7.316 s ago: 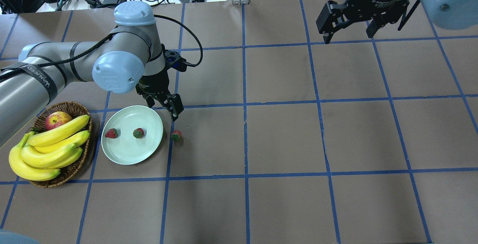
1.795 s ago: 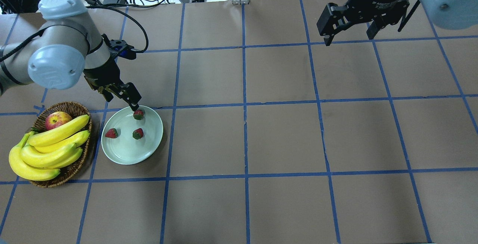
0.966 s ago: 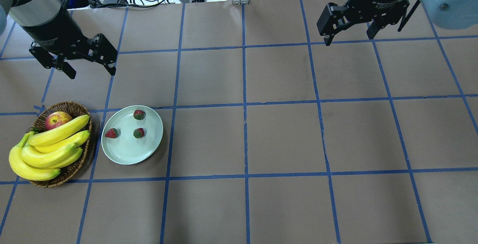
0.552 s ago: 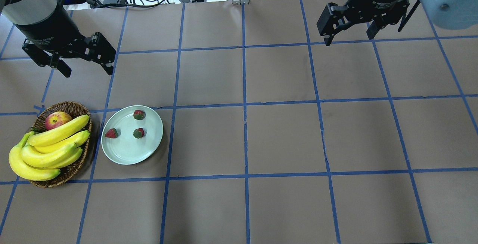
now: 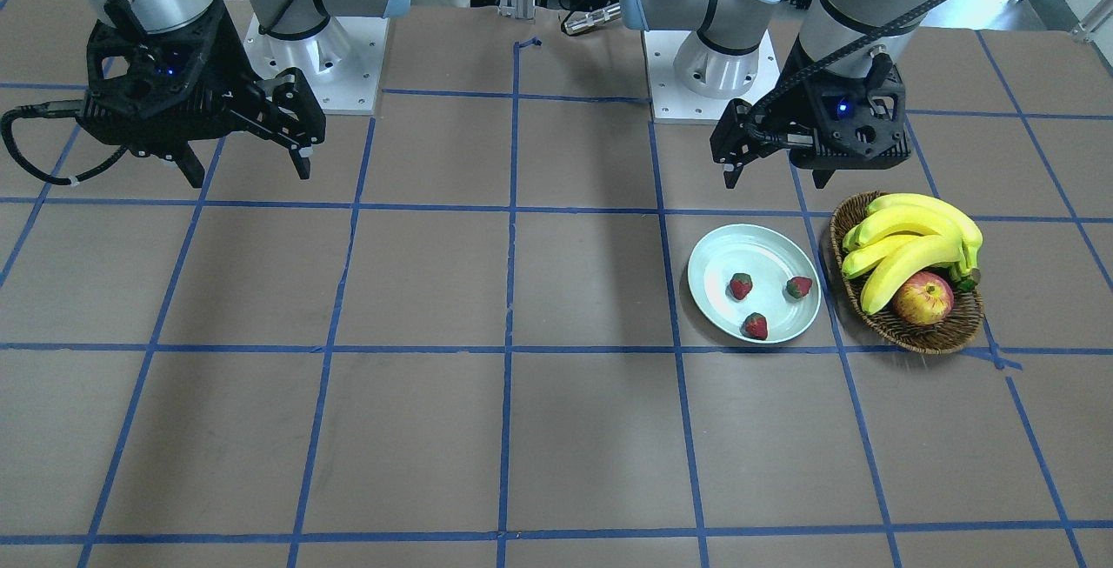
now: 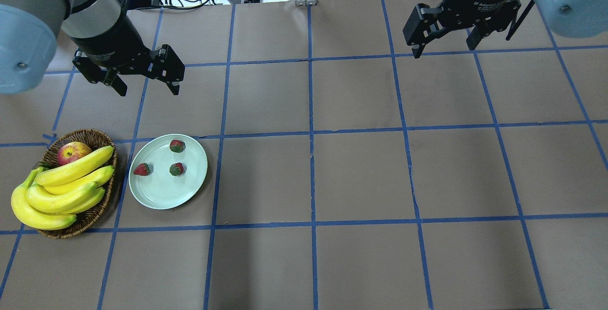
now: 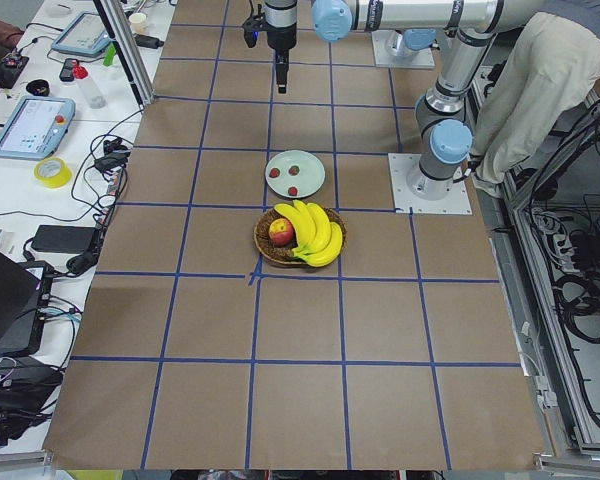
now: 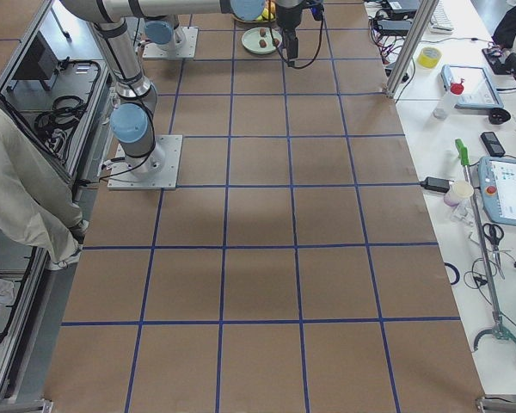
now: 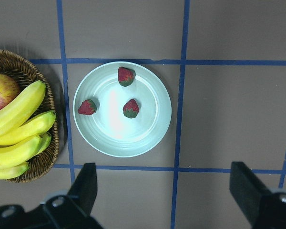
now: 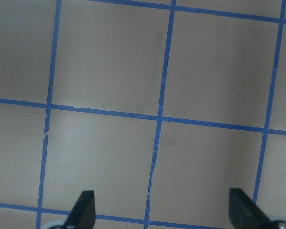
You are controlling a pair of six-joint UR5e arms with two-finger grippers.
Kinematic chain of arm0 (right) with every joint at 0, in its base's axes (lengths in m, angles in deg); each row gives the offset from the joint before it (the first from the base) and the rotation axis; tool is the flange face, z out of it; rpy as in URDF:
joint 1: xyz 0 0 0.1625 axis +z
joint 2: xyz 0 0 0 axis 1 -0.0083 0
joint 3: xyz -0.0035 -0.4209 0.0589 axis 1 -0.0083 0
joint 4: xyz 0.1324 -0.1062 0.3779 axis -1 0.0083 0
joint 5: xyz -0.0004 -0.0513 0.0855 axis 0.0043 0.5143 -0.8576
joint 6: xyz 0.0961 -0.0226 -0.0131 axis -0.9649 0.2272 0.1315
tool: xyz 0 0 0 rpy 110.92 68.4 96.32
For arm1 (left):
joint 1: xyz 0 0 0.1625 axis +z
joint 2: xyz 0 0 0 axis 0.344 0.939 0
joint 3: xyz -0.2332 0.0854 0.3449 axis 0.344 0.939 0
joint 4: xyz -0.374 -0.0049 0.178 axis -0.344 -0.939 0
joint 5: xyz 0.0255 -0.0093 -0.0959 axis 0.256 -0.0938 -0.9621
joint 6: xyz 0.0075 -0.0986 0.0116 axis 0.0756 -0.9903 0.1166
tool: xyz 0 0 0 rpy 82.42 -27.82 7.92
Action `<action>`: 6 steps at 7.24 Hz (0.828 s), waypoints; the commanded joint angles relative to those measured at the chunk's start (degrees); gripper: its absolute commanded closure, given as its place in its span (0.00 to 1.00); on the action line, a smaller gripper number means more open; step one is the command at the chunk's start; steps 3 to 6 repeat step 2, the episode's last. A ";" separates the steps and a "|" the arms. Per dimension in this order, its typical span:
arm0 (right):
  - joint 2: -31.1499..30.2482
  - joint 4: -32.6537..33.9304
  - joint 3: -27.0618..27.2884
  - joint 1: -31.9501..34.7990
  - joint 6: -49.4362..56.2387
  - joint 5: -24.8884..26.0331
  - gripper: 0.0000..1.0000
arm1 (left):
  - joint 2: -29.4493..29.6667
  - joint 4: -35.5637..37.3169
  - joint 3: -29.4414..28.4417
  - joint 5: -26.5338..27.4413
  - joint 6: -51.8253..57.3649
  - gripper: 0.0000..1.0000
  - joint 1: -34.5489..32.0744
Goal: Collect all strawberries into plate
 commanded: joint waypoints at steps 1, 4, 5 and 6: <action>0.00 -0.06 0.00 0.00 0.00 0.00 0.00 | -0.25 0.82 1.39 0.14 0.36 0.00 -0.24; 0.00 -0.06 0.00 -0.09 0.00 0.00 0.00 | -0.42 0.82 1.48 0.23 0.36 0.00 -0.24; 0.00 -0.06 0.00 -0.09 0.00 0.00 0.00 | -0.42 0.82 1.48 0.23 0.36 0.00 -0.24; 0.00 -0.06 0.00 -0.09 0.00 0.00 0.00 | -0.42 0.82 1.48 0.23 0.36 0.00 -0.24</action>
